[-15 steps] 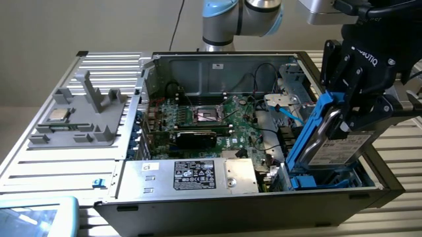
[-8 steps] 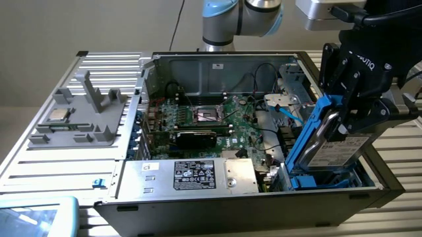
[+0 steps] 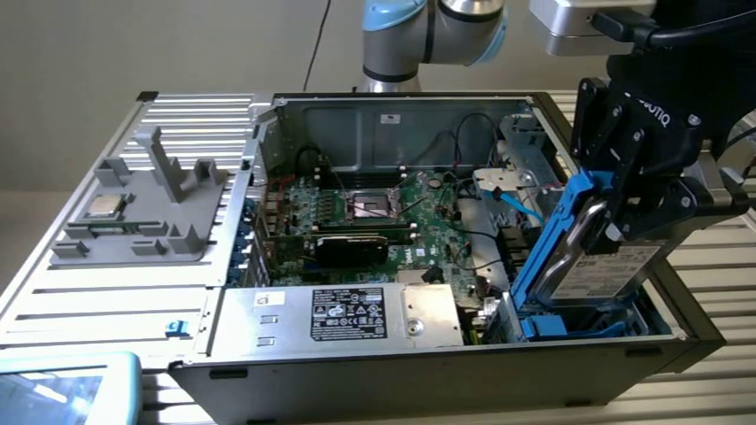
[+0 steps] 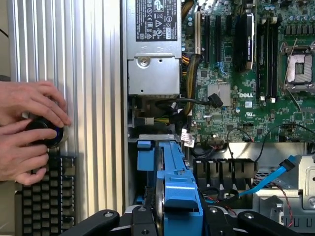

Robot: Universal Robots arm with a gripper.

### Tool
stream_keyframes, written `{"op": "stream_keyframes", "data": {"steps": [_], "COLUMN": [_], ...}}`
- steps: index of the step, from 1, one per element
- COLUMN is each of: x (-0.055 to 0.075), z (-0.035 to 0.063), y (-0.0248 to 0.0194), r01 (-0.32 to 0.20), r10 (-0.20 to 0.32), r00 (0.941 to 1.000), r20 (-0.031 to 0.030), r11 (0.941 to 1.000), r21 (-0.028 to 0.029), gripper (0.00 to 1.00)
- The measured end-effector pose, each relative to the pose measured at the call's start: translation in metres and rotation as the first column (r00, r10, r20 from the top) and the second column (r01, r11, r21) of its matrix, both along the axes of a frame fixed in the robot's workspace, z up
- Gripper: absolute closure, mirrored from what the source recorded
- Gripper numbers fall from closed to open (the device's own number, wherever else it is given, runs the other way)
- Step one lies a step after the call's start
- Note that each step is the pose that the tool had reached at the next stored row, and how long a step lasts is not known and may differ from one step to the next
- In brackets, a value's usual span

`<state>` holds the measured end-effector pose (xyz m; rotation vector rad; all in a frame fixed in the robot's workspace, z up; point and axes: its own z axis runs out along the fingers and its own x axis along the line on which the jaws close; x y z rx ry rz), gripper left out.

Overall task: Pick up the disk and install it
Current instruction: 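Insert the disk into the insertion slot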

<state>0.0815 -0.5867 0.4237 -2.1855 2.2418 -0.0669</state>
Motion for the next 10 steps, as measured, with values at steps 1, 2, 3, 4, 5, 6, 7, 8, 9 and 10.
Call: {"op": "stream_keyframes", "data": {"steps": [1,2,3,4,5,6,7,8,9,10], "x": [0.0,0.0,0.0,0.0,0.0,0.0,0.0,0.0,0.0,0.0], "z": [-0.0004,-0.0006,-0.001,-0.0013,-0.0014,-0.0017,-0.0021,-0.0025,-0.003,-0.0035], "y": [0.0,0.0,0.0,0.0,0.0,0.0,0.0,0.0,0.0,0.0], "r01": [0.0,0.0,0.0,0.0,0.0,0.0,0.0,0.0,0.0,0.0], "r10": [0.0,0.0,0.0,0.0,0.0,0.0,0.0,0.0,0.0,0.0], "r00": [1.0,1.0,1.0,1.0,1.0,1.0,1.0,1.0,1.0,1.0], "r20": [0.0,0.0,0.0,0.0,0.0,0.0,0.0,0.0,0.0,0.0], "r11": [1.0,1.0,1.0,1.0,1.0,1.0,1.0,1.0,1.0,1.0], "r21": [0.0001,0.0,0.0,0.0,-0.0002,-0.0001,0.0,-0.0001,-0.0001,-0.0001], "gripper": [0.63,0.63,0.63,0.63,0.63,0.63,0.63,0.63,0.63,0.63]}}
